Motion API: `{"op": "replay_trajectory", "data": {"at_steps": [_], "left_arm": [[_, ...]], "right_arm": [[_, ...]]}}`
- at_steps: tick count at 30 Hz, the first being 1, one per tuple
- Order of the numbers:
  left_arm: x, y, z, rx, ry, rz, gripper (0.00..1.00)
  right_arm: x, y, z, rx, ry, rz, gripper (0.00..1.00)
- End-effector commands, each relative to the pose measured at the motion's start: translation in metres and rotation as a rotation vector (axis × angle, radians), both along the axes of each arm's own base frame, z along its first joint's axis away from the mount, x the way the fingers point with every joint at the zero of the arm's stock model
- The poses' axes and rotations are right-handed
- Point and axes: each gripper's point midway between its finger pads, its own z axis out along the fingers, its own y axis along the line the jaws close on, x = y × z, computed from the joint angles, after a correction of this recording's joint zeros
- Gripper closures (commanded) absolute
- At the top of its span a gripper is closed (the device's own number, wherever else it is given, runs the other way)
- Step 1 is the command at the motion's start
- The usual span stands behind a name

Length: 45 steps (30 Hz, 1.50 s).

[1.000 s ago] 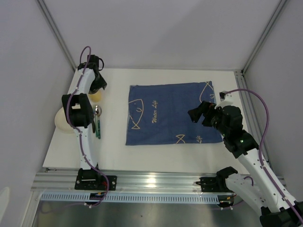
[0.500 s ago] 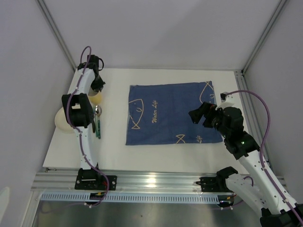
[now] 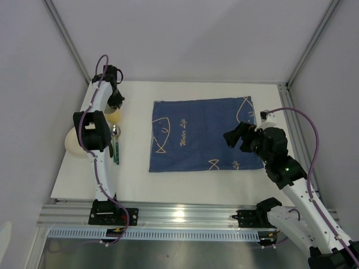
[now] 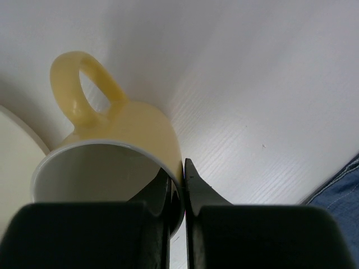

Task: Set the dinner table for one person
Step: Pick up the cup at the center of the board.

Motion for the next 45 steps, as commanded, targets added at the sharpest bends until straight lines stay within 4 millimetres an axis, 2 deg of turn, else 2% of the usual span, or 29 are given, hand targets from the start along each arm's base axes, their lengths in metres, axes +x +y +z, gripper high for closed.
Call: {"op": "replay_trajectory", "data": {"at_steps": [1, 7, 19, 23, 24, 28, 30, 31, 32, 34, 35, 37, 38, 40, 41, 42, 43, 44, 45], "left_arm": [[0.014, 0.0, 0.041, 0.019, -0.114, -0.028, 1.0], [0.022, -0.002, 0.071, 0.017, -0.204, -0.053, 1.0], [0.035, -0.027, 0.122, 0.0, -0.37, -0.171, 1.0], [0.034, -0.042, 0.134, -0.02, -0.392, -0.232, 1.0], [0.032, -0.059, 0.139, -0.02, -0.398, -0.271, 0.99], [0.022, -0.09, 0.151, -0.029, -0.41, -0.384, 1.0], [0.013, -0.11, 0.149, -0.052, -0.398, -0.437, 0.99], [0.007, -0.116, 0.158, -0.05, -0.41, -0.473, 1.0], [-0.001, -0.134, 0.155, -0.079, -0.399, -0.53, 1.0], [-0.013, -0.15, 0.16, -0.097, -0.396, -0.601, 0.99], [-0.026, -0.161, 0.167, -0.108, -0.402, -0.641, 1.0], [-0.043, -0.169, 0.164, -0.107, -0.373, -0.686, 0.99], [-0.055, -0.173, 0.169, -0.109, -0.373, -0.711, 1.0], [-0.077, -0.183, 0.154, -0.144, -0.321, -0.767, 0.99], [-0.087, -0.186, 0.166, -0.146, -0.348, -0.785, 1.0], [-0.102, -0.188, 0.147, -0.168, -0.297, -0.805, 1.0], [-0.111, -0.196, 0.147, -0.173, -0.3, -0.832, 1.0], [-0.121, -0.198, 0.161, -0.167, -0.336, -0.847, 0.99], [-0.132, -0.198, 0.143, -0.163, -0.301, -0.84, 1.0]], "right_arm": [[0.002, 0.003, 0.004, 0.006, -0.022, 0.008, 0.0], [0.003, 0.005, 0.001, -0.001, -0.016, 0.021, 0.0], [0.007, 0.007, -0.002, -0.019, -0.015, 0.032, 0.0], [0.009, 0.008, -0.002, -0.022, -0.018, 0.035, 0.01], [0.009, 0.008, -0.002, -0.023, -0.019, 0.037, 0.0], [0.012, 0.009, -0.001, -0.025, -0.025, 0.038, 0.01], [0.013, 0.009, -0.002, -0.03, -0.024, 0.041, 0.0], [0.014, 0.01, -0.002, -0.03, -0.024, 0.041, 0.01], [0.014, 0.01, -0.003, -0.031, -0.023, 0.043, 0.0], [0.016, 0.011, -0.002, -0.032, -0.026, 0.046, 0.0], [0.016, 0.012, -0.002, -0.032, -0.028, 0.051, 0.01], [0.017, 0.013, -0.003, -0.036, -0.023, 0.053, 0.01], [0.017, 0.014, -0.004, -0.035, -0.019, 0.061, 0.01], [0.018, 0.016, -0.002, -0.036, -0.016, 0.069, 0.01], [0.019, 0.016, -0.004, -0.038, -0.014, 0.069, 0.01], [0.019, 0.016, -0.004, -0.037, -0.013, 0.07, 0.01], [0.019, 0.017, -0.003, -0.032, -0.014, 0.072, 0.01], [0.019, 0.017, -0.003, -0.032, -0.012, 0.07, 0.0], [0.018, 0.018, -0.004, -0.029, -0.011, 0.074, 0.01]]}}
